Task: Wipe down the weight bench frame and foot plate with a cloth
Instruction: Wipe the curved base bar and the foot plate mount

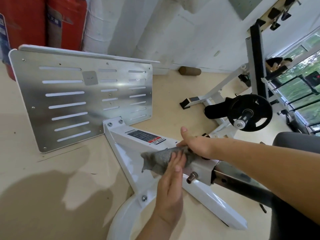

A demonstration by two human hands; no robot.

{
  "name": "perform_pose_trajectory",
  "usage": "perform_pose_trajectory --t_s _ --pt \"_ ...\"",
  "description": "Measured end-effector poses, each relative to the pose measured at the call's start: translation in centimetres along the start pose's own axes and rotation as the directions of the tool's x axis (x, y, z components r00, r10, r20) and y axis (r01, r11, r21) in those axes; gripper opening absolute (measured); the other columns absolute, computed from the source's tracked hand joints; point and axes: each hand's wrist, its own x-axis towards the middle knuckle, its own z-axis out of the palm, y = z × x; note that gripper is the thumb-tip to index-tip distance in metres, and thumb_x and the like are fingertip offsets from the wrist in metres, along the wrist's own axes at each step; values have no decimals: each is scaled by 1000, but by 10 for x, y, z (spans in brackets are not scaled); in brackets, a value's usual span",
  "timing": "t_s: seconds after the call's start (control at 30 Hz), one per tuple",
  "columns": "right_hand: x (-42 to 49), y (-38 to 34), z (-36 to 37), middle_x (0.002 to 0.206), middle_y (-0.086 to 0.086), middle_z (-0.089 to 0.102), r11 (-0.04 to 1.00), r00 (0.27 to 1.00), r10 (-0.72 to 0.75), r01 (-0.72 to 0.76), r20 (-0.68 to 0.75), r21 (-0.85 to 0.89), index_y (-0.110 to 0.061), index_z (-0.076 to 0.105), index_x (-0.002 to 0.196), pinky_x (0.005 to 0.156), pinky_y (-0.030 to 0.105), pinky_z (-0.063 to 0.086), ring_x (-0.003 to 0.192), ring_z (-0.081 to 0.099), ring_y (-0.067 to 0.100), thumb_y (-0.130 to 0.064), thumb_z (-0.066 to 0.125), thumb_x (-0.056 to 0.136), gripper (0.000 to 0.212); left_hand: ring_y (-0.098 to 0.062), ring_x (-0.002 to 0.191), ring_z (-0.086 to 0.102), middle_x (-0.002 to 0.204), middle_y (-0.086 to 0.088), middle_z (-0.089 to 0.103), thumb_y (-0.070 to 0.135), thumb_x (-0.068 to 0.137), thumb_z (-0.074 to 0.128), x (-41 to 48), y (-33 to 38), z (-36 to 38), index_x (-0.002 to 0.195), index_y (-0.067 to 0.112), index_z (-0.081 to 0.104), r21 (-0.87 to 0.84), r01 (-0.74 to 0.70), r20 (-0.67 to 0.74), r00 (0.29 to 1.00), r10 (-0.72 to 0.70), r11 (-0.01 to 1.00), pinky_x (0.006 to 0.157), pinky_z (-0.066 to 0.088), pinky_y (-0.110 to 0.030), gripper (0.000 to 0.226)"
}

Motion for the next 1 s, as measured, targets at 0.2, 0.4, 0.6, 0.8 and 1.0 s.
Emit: perform_pose_trajectory --t_s 0.2,0.4,0.6,0.8,1.0 --pt "-12 -21 8 160 15 40 988 999 -41 36 -27 -148 -12 44 153 123 40 18 150 32 31 -66 -4 100 89 6 141 42 147 20 56 68 99 39 21 9 -21 140 36 63 151 32 -102 995 -17 988 122 32 -28 57" --pt "-8 -30 24 144 13 58 890 988 -129 79 -83 -449 -21 52 149 110 40 38 134 52 31 -70 -6 95 93 -5 104 67 102 18 75 59 103 40 13 37 -61 99 51 74 306 124 -215 975 -59 944 94 52 -32 36" --pt "-21 -56 27 145 4 57 785 964 -265 224 15 -578 -36 46 149 105 39 41 133 52 27 -71 -1 97 79 -10 113 66 110 8 76 69 98 38 19 45 -119 113 21 77 395 111 -205 978 -31 912 102 45 -26 64" --pt "-20 -82 50 137 3 57 672 966 -227 247 123 -698 -26 51 138 101 42 45 114 54 25 -52 23 108 49 -25 100 70 94 0 80 88 84 23 57 13 -150 92 27 84 274 464 -331 868 -370 842 101 49 -39 87" --pt "10 -119 113 124 -1 62 787 943 -328 245 -48 -567 -25 60 127 88 39 49 111 59 27 -39 37 107 33 -26 89 75 93 -10 80 82 93 25 73 -23 -189 94 11 82 29 659 -273 729 -628 752 87 56 -34 92"
